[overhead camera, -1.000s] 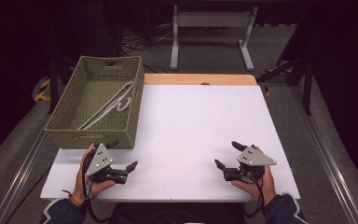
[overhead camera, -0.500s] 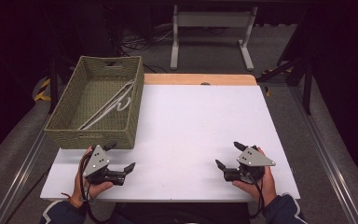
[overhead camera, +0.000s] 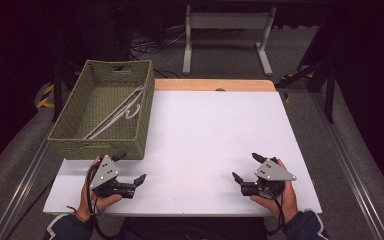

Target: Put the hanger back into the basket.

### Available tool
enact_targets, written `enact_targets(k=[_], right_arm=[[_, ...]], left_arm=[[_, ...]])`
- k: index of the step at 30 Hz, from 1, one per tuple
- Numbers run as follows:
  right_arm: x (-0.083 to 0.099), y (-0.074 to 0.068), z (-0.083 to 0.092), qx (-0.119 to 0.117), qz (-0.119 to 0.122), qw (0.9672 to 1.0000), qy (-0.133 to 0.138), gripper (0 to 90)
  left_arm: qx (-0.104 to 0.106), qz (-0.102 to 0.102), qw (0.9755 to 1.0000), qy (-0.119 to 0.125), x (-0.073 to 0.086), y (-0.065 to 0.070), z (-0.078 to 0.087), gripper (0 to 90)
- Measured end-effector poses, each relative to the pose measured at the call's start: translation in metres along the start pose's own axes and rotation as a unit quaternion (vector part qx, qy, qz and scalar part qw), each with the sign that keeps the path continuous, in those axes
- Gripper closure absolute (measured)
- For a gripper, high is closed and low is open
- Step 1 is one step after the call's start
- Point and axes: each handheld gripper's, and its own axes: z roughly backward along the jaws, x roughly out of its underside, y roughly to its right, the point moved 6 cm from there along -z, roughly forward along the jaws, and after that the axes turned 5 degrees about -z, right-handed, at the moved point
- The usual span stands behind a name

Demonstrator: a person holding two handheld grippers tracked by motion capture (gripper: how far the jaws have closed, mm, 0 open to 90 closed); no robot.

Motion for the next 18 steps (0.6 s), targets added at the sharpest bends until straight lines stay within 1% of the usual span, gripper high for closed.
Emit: enact_targets(k=[1, 4, 8, 10, 13, 18], right_arm=[[-0.0002, -0.0001, 0.0007, 0.001, -0.001, 1.0000, 0.001, 12.2], [-0.0009, -0.0008, 0.0016, 0.003, 0.004, 1.0000, 0.003, 12.3], [0.0002, -0.0010, 0.0005, 0.002, 0.002, 1.0000, 0.000, 12.4], [0.0009, -0.0017, 0.0003, 0.000, 0.003, 1.0000, -0.002, 12.5], [0.0015, -0.0023, -0.0001, -0.001, 0.008, 1.0000, -0.004, 12.6], [0.0005, -0.0023, -0.0002, -0.001, 0.007, 1.0000, -0.002, 12.7]], left_arm=[[0.003, 0.002, 1.0000, 0.000, -0.0001, 0.0005, 0.0000, 4.8], [0.002, 0.000, 1.0000, 0.000, -0.0006, 0.0007, -0.0002, 5.1], [0.001, -0.001, 1.0000, 0.000, -0.0007, 0.0000, -0.0005, 5.0], [-0.002, -0.006, 1.0000, -0.006, -0.0001, 0.0000, -0.0013, 5.1], [0.000, -0.005, 1.0000, -0.006, -0.0006, 0.0014, -0.0010, 5.2], [0.001, -0.002, 1.0000, -0.005, -0.0002, 0.0012, -0.0002, 5.2]])
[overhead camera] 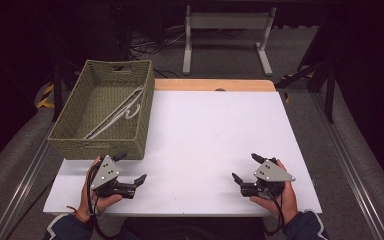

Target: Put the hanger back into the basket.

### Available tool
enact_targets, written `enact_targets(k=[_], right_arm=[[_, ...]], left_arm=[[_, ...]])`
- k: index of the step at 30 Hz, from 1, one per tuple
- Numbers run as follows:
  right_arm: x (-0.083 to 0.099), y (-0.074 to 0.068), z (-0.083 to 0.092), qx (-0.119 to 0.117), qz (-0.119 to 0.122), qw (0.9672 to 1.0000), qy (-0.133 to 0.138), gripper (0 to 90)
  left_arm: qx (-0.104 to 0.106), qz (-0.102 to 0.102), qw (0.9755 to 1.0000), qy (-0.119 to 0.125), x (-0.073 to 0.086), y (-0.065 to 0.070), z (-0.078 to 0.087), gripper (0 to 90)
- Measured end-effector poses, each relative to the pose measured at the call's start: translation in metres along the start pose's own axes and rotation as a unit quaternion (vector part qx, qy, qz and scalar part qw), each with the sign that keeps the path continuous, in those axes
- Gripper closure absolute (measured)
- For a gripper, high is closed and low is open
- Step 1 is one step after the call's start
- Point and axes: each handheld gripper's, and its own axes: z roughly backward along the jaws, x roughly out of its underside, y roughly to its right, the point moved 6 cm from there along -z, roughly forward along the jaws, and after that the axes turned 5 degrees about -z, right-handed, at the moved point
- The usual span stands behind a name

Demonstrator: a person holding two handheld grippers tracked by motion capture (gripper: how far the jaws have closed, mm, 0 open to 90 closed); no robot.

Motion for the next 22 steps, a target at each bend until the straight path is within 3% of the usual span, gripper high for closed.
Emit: enact_targets(k=[17, 22], right_arm=[[0.0024, 0.0007, -0.0027, -0.002, 0.006, 1.0000, -0.005, 12.8], [-0.0026, 0.0045, -0.0026, 0.002, -0.010, 0.9999, 0.005, 12.8]], left_arm=[[0.002, 0.001, 0.9999, -0.012, 0.0033, -0.0024, -0.0031, 5.0], [0.002, 0.003, 0.9999, -0.010, 0.0044, -0.0019, -0.0011, 5.0]])
